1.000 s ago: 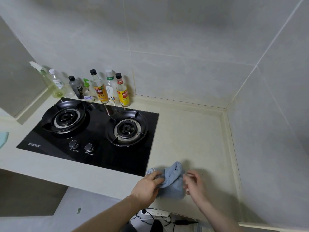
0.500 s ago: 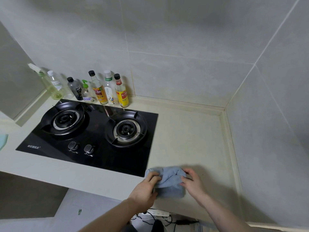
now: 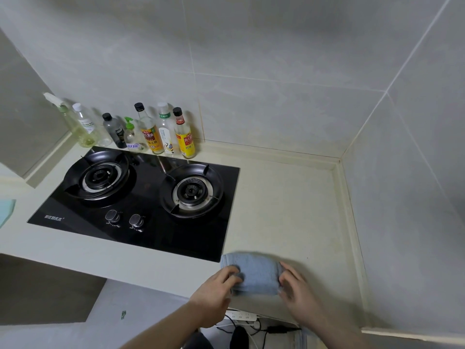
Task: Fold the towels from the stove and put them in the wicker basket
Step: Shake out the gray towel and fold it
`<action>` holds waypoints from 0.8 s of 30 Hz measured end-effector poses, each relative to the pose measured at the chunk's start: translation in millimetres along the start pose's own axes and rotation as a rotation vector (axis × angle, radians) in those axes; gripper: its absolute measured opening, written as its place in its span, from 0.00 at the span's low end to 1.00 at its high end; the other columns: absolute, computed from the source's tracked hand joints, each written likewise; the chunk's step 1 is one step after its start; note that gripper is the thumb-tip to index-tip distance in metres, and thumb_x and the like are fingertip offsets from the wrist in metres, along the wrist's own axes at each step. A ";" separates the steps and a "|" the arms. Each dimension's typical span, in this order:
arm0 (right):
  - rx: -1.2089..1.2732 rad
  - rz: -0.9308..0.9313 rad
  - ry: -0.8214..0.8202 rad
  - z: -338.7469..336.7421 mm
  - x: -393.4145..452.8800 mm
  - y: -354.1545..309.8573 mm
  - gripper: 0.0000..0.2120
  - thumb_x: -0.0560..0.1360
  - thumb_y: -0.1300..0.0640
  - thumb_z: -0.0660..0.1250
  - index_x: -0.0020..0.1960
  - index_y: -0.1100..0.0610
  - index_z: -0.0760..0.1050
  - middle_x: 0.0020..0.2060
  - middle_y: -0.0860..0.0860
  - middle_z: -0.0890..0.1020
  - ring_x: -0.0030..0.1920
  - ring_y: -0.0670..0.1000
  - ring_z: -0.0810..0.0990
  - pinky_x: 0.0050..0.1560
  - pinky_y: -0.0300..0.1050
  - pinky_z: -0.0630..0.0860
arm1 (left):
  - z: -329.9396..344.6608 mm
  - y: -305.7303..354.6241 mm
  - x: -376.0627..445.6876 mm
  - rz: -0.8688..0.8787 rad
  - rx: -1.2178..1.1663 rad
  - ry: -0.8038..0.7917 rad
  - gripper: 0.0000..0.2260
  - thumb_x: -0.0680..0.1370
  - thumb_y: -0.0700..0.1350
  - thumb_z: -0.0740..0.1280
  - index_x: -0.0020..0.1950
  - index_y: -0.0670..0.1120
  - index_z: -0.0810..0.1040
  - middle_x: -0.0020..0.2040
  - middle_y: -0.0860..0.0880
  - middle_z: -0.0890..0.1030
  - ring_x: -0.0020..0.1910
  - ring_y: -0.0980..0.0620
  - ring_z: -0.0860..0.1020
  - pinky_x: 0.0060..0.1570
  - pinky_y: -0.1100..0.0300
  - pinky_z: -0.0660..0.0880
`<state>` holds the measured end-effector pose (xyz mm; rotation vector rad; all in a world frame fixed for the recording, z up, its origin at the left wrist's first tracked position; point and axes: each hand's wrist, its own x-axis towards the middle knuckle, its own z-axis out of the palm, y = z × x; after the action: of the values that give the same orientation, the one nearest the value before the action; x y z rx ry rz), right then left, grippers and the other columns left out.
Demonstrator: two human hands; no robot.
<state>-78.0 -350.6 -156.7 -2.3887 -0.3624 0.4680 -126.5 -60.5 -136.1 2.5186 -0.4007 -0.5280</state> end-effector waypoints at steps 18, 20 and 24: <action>0.162 0.409 -0.009 -2.3 23.6 -39.5 0.23 0.75 0.32 0.64 0.45 0.51 0.82 0.42 0.45 0.85 0.44 0.44 0.82 0.42 0.41 0.76 | -4.8 11.0 14.5 -0.129 0.092 -0.069 0.26 0.76 0.43 0.64 0.75 0.55 0.68 0.73 0.57 0.62 0.72 0.53 0.63 0.71 0.57 0.67; 0.109 0.406 -0.010 -2.8 24.4 -36.4 0.23 0.78 0.35 0.63 0.40 0.54 0.81 0.39 0.47 0.85 0.40 0.47 0.82 0.43 0.43 0.78 | -6.4 11.2 15.7 -0.141 0.076 -0.076 0.25 0.77 0.45 0.63 0.74 0.56 0.70 0.73 0.58 0.63 0.72 0.53 0.63 0.70 0.56 0.68; 0.034 0.416 0.001 -5.1 28.8 -39.1 0.26 0.71 0.34 0.70 0.28 0.54 0.72 0.29 0.47 0.78 0.31 0.46 0.75 0.34 0.43 0.70 | -6.7 11.4 20.0 -0.204 0.019 -0.043 0.19 0.79 0.52 0.62 0.69 0.57 0.76 0.69 0.61 0.67 0.68 0.54 0.66 0.67 0.55 0.70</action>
<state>-55.3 -313.8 -134.0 -2.4314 0.1485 0.6520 -108.0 -74.5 -130.2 2.5853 -0.1656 -0.6592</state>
